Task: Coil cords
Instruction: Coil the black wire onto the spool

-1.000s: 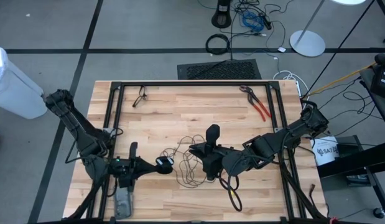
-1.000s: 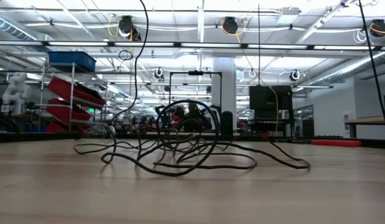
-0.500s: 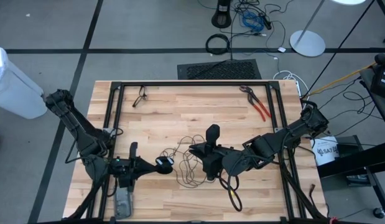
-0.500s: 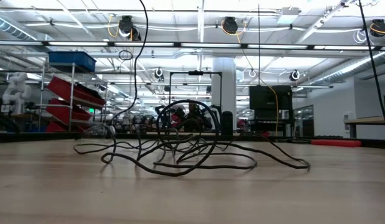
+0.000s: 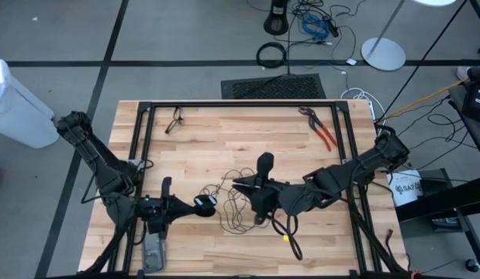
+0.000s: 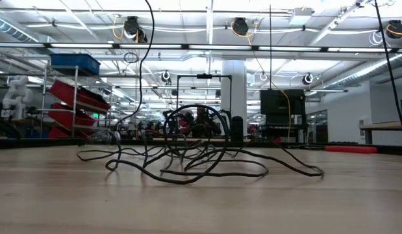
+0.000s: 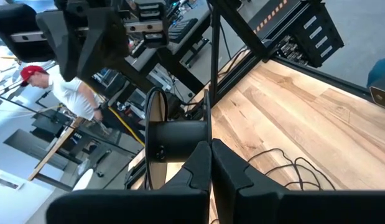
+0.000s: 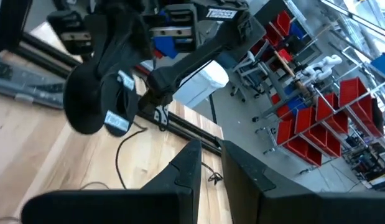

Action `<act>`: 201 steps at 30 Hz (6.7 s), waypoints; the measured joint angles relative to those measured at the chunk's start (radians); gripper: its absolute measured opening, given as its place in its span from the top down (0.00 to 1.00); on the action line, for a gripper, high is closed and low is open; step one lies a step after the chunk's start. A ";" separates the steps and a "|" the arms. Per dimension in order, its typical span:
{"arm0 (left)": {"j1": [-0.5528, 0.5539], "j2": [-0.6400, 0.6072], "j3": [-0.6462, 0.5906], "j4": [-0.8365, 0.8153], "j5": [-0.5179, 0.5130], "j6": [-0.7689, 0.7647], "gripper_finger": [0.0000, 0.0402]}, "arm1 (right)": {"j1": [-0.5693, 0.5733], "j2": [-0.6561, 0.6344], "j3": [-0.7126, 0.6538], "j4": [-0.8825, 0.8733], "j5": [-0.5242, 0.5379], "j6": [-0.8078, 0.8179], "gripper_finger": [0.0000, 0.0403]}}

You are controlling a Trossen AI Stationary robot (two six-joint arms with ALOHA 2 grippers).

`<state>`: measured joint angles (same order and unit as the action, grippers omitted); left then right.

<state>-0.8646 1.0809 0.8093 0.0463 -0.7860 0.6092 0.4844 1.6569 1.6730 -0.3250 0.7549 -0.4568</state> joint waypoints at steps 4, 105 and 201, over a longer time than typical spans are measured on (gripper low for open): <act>0.000 0.000 0.000 0.028 0.000 0.001 0.99 | 0.000 0.001 0.000 0.044 0.000 0.000 0.87; -0.054 0.008 0.000 0.158 0.017 0.107 1.00 | 0.059 0.157 0.001 0.242 0.075 -0.113 0.52; -0.045 0.013 0.000 0.270 0.053 -0.055 0.82 | -0.032 0.217 0.001 0.357 -0.276 -0.012 1.00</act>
<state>-0.9100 1.0937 0.8089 0.3161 -0.7334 0.5543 0.4522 1.8738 1.6743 0.0322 0.4785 -0.4687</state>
